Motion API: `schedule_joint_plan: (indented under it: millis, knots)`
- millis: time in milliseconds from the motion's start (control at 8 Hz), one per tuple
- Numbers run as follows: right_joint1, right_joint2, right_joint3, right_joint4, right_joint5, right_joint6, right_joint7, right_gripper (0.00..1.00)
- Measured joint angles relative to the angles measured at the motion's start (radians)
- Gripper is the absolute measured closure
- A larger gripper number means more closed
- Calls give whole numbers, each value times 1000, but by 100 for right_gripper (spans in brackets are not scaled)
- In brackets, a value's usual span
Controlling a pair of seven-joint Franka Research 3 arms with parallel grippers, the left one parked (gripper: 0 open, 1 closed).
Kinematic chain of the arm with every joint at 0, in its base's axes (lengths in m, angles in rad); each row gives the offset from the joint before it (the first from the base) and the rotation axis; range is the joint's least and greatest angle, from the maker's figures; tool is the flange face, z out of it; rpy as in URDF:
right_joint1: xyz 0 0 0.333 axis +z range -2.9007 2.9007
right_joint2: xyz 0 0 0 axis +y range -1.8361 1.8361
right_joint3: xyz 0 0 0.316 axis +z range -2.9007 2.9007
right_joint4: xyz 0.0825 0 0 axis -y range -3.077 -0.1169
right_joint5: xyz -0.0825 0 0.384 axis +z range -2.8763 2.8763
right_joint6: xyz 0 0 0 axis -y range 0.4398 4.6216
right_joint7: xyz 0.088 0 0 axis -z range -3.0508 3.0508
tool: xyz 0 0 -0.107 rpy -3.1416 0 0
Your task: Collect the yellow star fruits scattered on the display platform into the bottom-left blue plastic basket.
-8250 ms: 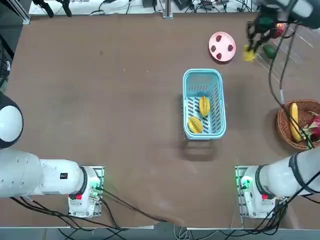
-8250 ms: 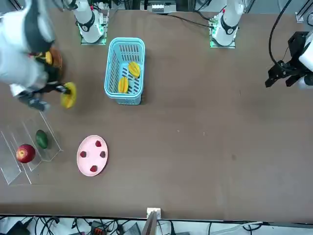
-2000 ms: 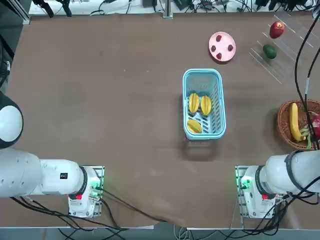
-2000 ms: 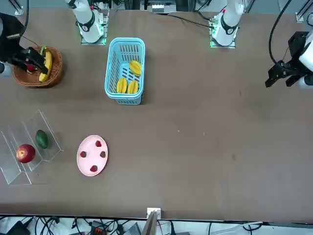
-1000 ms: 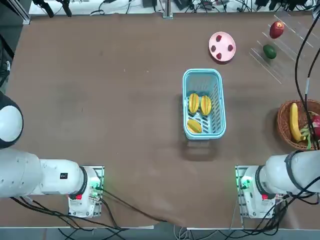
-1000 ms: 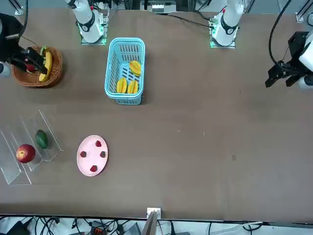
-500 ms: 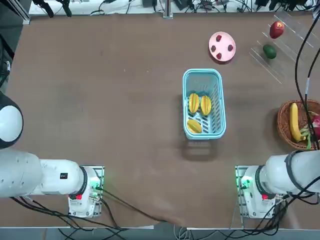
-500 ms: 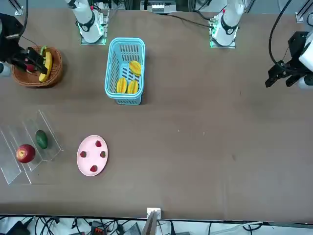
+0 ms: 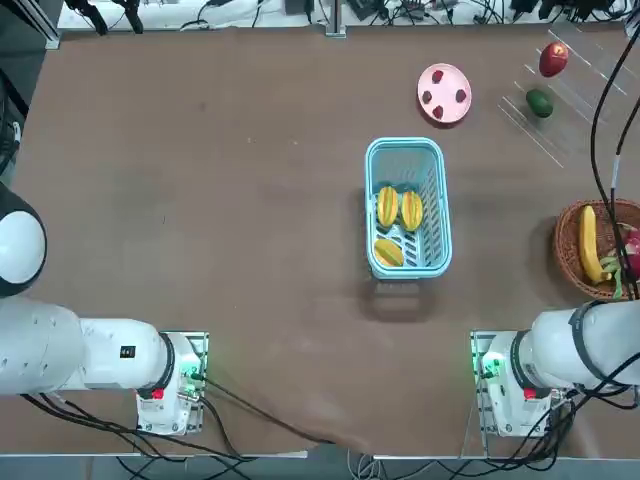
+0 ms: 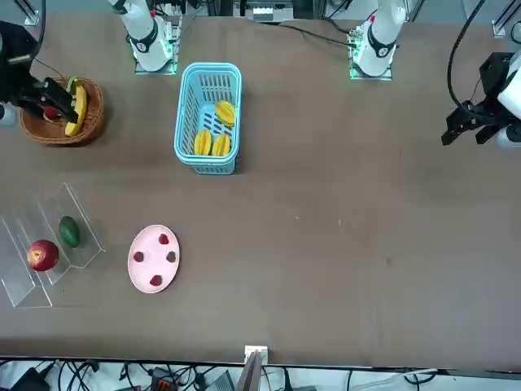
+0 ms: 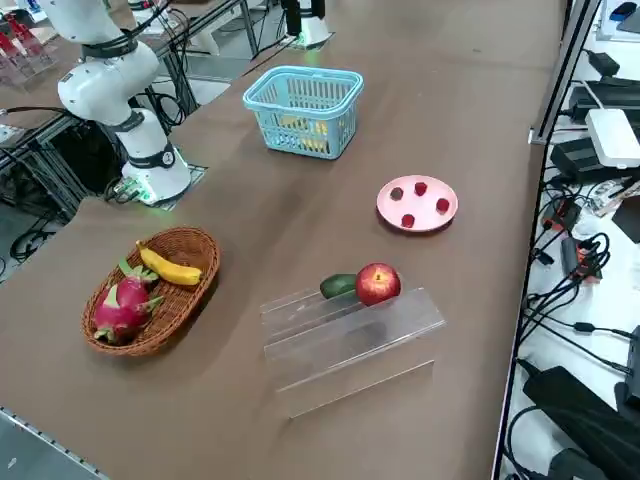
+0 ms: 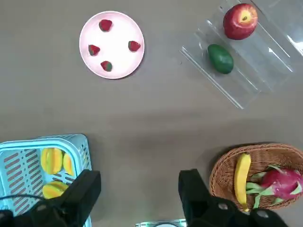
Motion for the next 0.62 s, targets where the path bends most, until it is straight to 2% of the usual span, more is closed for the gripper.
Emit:
schedule_joint_plan:
  millis: [625]
  knots:
    - [2,0,0,1,0,0,0,0]
